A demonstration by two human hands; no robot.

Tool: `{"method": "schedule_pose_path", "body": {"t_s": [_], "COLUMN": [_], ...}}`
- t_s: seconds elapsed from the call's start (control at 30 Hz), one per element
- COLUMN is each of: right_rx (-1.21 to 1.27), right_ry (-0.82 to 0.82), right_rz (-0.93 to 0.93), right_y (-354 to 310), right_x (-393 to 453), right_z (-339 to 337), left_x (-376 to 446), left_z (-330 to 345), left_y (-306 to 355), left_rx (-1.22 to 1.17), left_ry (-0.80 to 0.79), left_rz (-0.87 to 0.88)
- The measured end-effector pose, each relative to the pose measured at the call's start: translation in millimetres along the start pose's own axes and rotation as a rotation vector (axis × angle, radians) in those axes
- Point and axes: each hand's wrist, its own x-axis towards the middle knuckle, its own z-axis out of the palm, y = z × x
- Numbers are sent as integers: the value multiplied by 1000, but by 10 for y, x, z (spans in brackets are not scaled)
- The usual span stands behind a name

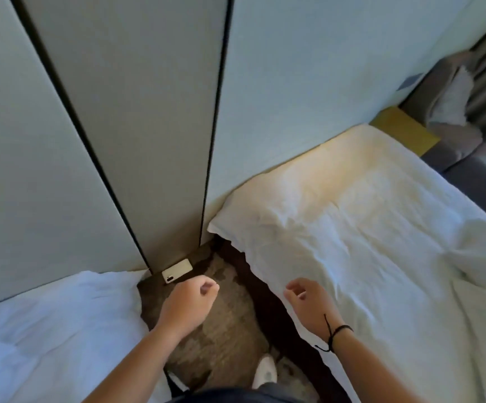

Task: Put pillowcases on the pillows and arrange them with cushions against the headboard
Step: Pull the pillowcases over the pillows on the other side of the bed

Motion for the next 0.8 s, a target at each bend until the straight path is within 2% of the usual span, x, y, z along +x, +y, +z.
{"method": "schedule_pose_path", "body": {"t_s": [0.23, 0.4, 0.57, 0.8], "right_rx": [212, 344, 476, 637], "right_ry": [133, 184, 351, 493], "right_rz": [78, 155, 364, 472], "right_y": [1166, 2583, 4029, 4974], "right_x": [-309, -602, -856, -1085], "right_z": [-535, -1000, -1483, -1847], "left_x": [-33, -88, -207, -429], "left_z": [888, 1975, 3129, 4208], "left_y": [1057, 1929, 2919, 3973], "left_rx": [160, 221, 313, 332], "left_ry": [-77, -218, -327, -436], "left_rz": [147, 247, 342, 494]}}
